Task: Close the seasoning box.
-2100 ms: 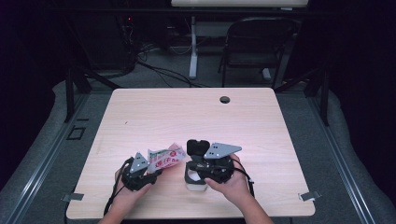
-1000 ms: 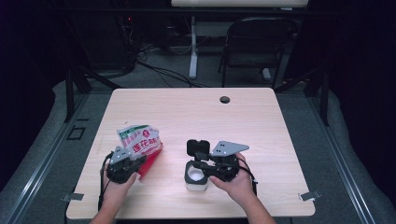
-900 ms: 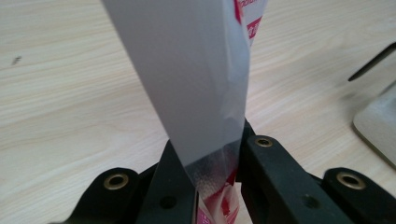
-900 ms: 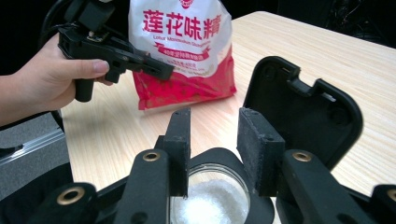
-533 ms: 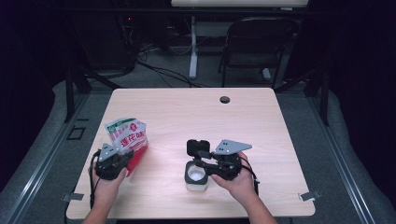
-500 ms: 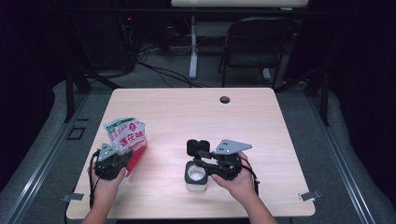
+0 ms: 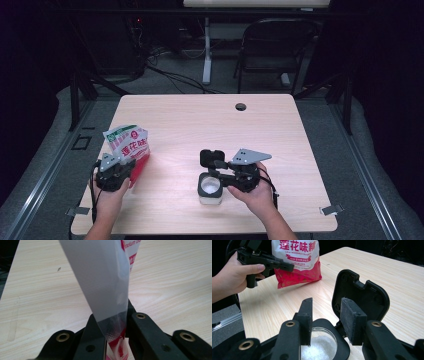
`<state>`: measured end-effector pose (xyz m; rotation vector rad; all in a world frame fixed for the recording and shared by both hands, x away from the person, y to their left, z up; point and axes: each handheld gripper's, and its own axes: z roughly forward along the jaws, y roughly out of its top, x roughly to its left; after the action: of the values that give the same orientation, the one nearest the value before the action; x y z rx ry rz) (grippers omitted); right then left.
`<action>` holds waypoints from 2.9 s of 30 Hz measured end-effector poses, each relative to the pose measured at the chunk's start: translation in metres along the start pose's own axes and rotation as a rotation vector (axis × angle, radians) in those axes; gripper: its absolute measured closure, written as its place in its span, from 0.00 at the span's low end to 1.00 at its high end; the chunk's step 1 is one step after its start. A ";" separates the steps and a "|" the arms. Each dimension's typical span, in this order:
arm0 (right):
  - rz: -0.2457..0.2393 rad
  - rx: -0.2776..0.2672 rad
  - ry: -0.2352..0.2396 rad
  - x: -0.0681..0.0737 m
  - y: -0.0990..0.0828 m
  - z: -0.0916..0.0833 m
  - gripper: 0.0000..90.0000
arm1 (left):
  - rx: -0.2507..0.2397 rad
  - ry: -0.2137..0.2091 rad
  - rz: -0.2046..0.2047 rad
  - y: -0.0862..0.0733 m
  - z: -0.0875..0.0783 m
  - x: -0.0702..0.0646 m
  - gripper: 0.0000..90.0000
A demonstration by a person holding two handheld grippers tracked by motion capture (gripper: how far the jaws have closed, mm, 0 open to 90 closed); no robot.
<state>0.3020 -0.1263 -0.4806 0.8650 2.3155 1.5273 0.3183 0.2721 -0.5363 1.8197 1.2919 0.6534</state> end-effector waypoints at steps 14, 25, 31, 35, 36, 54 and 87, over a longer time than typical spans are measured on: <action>0.007 -0.006 -0.004 0.000 -0.001 0.000 0.69 | 0.016 0.109 0.051 -0.001 0.000 -0.001 0.97; 0.007 -0.005 -0.006 -0.001 -0.001 -0.001 0.68 | 0.065 0.104 0.117 -0.004 0.009 -0.010 0.91; 0.014 -0.015 -0.007 -0.002 -0.001 -0.002 0.67 | 0.046 0.049 0.135 -0.004 0.011 -0.014 0.71; 0.017 -0.036 -0.004 -0.003 0.000 -0.006 0.66 | 0.023 -0.009 0.119 -0.005 0.014 -0.016 0.53; 0.019 -0.036 -0.008 -0.003 0.000 -0.007 0.66 | 0.024 -0.021 0.121 -0.004 0.014 -0.017 0.51; 0.062 -0.069 -0.131 -0.020 -0.003 -0.010 0.58 | 0.036 -0.150 0.183 -0.006 0.015 -0.045 0.48; 0.059 0.011 -0.106 -0.038 -0.008 0.017 0.70 | 0.107 -0.209 0.240 -0.023 0.020 -0.075 0.47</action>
<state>0.3377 -0.1381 -0.4997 0.9998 2.2444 1.4558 0.2955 0.1994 -0.5633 2.0910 0.9973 0.5113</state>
